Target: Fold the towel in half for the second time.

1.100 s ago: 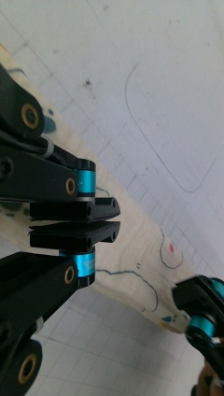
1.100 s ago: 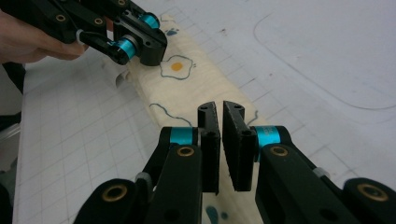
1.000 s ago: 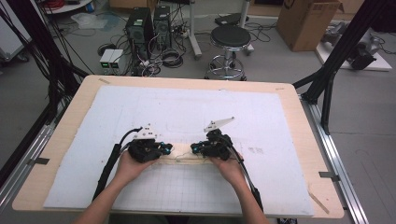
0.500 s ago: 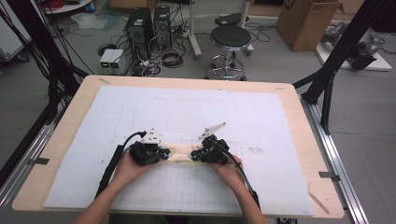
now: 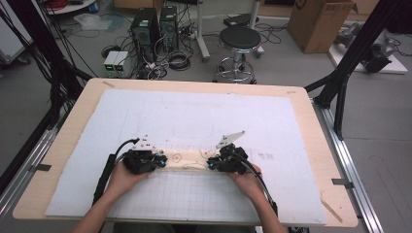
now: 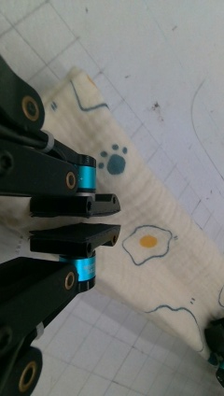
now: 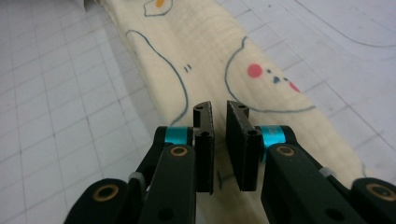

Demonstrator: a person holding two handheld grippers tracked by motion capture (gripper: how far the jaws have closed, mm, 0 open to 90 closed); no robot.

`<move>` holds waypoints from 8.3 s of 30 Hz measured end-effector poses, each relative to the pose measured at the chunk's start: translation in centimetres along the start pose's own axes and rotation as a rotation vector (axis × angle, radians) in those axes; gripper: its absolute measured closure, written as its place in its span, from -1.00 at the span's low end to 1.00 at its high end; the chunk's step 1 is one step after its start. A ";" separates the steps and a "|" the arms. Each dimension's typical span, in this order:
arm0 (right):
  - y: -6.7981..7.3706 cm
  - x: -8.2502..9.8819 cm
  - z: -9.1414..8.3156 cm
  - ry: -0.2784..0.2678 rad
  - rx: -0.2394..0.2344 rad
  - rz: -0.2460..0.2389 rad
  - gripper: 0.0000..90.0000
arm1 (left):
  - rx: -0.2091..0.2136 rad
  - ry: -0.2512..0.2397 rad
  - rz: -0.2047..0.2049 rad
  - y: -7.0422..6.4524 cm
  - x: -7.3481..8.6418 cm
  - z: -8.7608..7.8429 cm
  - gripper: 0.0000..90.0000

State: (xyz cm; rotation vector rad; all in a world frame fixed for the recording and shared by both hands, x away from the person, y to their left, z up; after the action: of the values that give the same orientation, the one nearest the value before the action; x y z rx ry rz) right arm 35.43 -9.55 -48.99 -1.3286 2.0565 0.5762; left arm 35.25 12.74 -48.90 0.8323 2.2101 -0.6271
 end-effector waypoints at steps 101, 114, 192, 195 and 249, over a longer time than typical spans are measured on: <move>-6.4 2.2 -4.7 -0.086 0.134 0.197 0.79 | -0.074 -0.136 -0.197 6.1 -2.6 -1.8 0.80; -9.9 1.3 -3.6 -0.101 0.203 0.269 0.78 | -0.139 -0.148 -0.232 8.2 -4.6 0.0 0.80; -6.5 0.6 -6.5 -0.228 0.217 0.239 -0.61 | -0.059 -0.226 -0.131 4.8 -2.8 -5.8 -0.13; -6.3 0.8 -6.6 -0.232 0.217 0.237 -0.62 | -0.064 -0.223 -0.122 4.6 -2.7 -5.9 -0.14; -1.7 5.6 -9.7 -0.260 0.276 0.211 -0.73 | -0.093 -0.227 -0.088 1.9 2.6 -8.4 -0.35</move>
State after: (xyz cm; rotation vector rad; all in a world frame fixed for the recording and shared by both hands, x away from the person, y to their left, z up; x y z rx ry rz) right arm 32.77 -20.14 -45.96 -0.8394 1.9862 0.5035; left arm 31.49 20.32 -45.71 0.5880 2.0598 -0.6235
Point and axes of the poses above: each handheld gripper's, and its own axes: z roughly forward along the jaws, x roughly out of its underside, y roughly to its left, the point moved 8 cm from there along z, roughly forward along the jaws, and after that the axes turned 9 degrees about -z, right-handed, at the moved point
